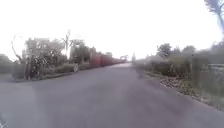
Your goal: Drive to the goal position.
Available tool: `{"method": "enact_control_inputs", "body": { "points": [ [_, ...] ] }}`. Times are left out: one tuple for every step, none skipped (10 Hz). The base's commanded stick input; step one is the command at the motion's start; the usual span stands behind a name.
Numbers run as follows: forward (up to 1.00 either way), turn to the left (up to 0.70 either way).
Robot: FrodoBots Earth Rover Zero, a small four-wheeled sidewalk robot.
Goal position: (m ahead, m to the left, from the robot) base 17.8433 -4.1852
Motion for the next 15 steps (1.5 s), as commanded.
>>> {"method": "enact_control_inputs", "body": {
  "points": [
    [0.7, 0.0],
    [0.7, 0.0],
    [0.7, 0.0],
    [0.7, 0.0],
    [0.7, 0.0],
    [0.7, 0.0],
    [0.7, 0.0],
    [0.7, 0.0],
    [0.7, 0.0],
    [0.7, -0.13],
    [0.7, -0.25],
    [0.7, -0.35],
    [0.7, -0.35],
    [0.7, -0.35],
    [0.7, -0.35]
  ]
}}
